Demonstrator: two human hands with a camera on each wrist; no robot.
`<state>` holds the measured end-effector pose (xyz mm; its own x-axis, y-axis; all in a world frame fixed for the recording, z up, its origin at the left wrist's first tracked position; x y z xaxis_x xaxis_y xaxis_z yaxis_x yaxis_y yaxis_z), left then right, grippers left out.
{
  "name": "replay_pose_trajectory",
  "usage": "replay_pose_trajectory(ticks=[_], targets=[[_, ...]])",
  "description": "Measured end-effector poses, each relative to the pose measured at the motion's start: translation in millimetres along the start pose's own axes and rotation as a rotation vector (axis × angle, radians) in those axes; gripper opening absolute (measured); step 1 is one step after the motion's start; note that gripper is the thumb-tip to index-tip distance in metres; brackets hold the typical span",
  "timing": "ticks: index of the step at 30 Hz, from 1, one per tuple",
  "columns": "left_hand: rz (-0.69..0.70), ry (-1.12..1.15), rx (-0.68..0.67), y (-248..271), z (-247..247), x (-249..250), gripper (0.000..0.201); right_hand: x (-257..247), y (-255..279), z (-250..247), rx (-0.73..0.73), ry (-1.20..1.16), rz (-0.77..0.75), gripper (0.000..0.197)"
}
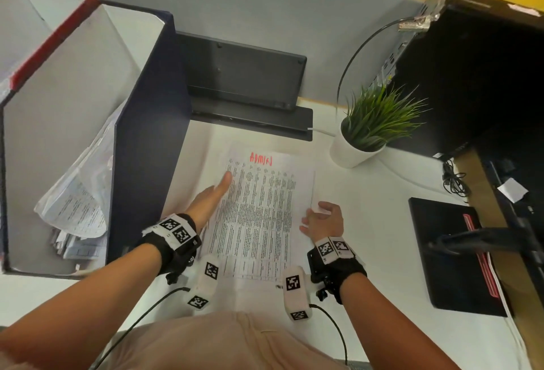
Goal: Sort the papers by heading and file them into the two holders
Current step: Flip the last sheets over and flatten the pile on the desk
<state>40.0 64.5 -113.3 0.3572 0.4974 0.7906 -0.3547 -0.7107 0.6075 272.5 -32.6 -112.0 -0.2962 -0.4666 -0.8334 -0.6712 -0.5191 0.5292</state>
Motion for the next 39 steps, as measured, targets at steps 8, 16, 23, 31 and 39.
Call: replay_pose_trajectory(ticks=[8,16,23,31,39], targets=[[0.29,-0.074,0.078,10,-2,46,0.035,-12,-3,-2,-0.085,0.174,-0.056,0.076],[0.574,0.053,0.216,37,-17,115,0.024,-103,28,10,-0.208,-0.011,-0.505,0.021],[0.679,0.148,0.306,57,-13,114,0.026,-119,56,21,-0.241,-0.102,-0.598,0.031],[0.678,0.18,0.298,56,-12,113,0.022,-115,55,20,-0.233,-0.125,-0.571,0.039],[0.367,0.035,0.316,36,-1,36,0.04,-65,52,32,-0.258,-0.027,-0.45,0.032]])
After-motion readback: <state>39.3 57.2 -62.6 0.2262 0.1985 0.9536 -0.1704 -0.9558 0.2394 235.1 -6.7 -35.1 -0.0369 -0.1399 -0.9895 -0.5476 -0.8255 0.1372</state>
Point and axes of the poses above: each hand's wrist, its own y-axis away from the middle knuckle, its own z-axis out of the palm, x = y × z, the point moved 6 cm from there along -y, towards the middle knuckle, and after that the axes turned 2 degrees about -y, right-handed, at the moved point
